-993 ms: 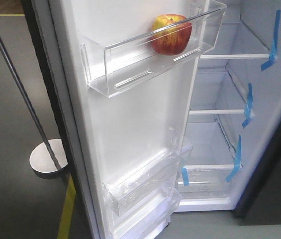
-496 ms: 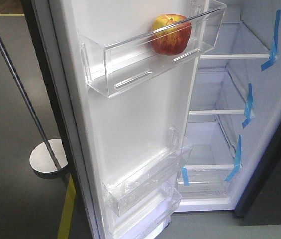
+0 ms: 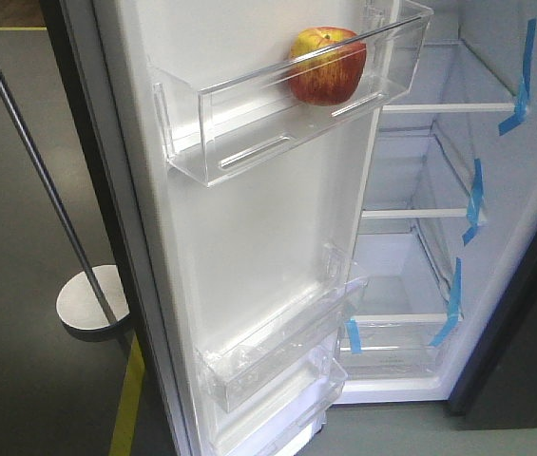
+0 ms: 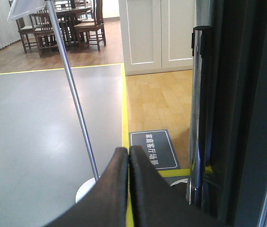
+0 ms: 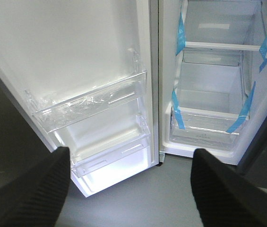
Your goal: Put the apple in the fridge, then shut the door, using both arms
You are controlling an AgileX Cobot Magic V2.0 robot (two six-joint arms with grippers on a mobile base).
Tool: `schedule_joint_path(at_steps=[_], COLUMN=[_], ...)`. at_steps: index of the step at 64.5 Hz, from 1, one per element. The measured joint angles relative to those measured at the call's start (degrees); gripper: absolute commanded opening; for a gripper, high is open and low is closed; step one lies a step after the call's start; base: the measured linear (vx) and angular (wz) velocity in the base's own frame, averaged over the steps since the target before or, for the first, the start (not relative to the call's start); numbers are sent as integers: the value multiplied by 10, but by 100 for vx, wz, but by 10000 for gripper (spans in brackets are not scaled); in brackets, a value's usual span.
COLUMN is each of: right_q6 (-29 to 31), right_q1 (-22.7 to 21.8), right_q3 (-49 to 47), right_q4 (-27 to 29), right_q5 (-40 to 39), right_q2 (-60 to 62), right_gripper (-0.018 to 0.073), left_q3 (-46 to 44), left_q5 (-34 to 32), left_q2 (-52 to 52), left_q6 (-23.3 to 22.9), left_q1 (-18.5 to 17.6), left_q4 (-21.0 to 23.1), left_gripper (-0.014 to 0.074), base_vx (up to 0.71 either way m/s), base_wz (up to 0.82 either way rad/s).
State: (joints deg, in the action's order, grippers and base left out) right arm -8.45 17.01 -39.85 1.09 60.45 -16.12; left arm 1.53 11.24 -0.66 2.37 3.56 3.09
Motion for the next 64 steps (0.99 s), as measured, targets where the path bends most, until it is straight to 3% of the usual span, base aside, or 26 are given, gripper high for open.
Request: schedule_joint_path(at_steps=[23,29,42,52,64], right_q6=[0,0,0,0,0], right_q1=[0,0,0,0,0], right_q3=[0,0,0,0,0], right_q4=[0,0,0,0,0], right_q5=[0,0,0,0,0], right_q2=[0,0,0,0,0], right_gripper=[508,508,508,508,508], left_q3=[0,0,-4,-77,-208], left_q5=[0,-2,-85,-87,-70], left_q2=[0,0,0,11,130], left_q6=[0,-16,-53,-46,-30], left_q1=[0,0,0,0,0], left_q4=[0,22,58,55,40], left_gripper=[-6,-6,-6,-6,-6], base_vx=[0,0,0,0,0], base_wz=[0,0,0,0,0])
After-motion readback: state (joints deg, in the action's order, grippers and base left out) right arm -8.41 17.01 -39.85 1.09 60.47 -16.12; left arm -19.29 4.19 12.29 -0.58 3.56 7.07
